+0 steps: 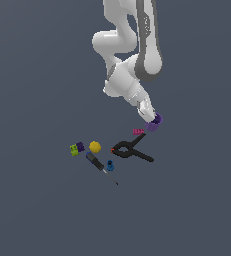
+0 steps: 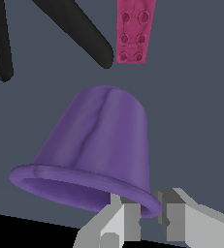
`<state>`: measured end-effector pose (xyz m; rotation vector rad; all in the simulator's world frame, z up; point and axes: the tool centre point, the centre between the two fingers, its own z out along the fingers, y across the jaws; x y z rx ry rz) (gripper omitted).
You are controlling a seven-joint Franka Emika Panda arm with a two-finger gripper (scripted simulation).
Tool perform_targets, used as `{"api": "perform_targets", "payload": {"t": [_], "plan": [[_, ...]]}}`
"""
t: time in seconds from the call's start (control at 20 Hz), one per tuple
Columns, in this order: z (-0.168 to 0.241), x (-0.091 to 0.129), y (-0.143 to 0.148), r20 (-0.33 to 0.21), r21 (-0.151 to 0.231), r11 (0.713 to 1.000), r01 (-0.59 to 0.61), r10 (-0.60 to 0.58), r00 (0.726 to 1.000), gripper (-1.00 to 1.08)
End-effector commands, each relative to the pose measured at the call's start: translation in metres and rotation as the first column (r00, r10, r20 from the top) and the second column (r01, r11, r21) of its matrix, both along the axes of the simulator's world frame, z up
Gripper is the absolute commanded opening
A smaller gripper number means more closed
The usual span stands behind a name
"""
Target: Pick up a designated object from a clutter of objects.
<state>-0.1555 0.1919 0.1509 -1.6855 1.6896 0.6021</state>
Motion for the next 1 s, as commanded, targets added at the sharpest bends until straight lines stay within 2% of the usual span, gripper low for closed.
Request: {"api": "perform_targets", "payload": {"t": [0.0, 0.95], "plan": [[0.018, 0.000, -0.008, 0.001, -0.001, 1.000, 0.000, 0.000, 1.000, -1.00], [0.165, -0.003, -0.072, -0.003, -0.009, 1.000, 0.002, -0.002, 1.000, -1.00]]}}
